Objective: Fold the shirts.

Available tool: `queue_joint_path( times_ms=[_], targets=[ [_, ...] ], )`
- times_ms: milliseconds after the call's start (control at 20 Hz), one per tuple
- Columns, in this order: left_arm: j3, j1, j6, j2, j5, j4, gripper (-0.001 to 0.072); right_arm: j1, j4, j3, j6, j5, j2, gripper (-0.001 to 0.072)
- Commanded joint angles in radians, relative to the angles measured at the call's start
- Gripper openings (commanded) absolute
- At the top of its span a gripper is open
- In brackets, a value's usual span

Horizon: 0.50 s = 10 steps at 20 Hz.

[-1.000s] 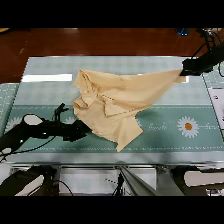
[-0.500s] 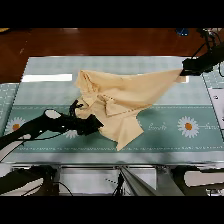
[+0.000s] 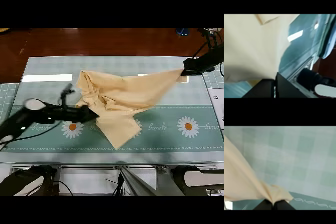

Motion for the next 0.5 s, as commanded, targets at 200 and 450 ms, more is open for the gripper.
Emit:
queue_joint_path(
  times_ms=[200, 450],
  targets=[
    [0.444, 0.451, -0.029, 0.516, -0.064, 0.007, 0.0025, 0.000, 0.006, 0.001, 0.004, -0.139, 0.215, 0.0022],
    [0.867, 0.747, -0.043, 0.530, -0.175, 0.042, 0.0025, 0.000, 0.037, 0.000, 0.023, -0.320, 0.510, 0.0022]
  ],
)
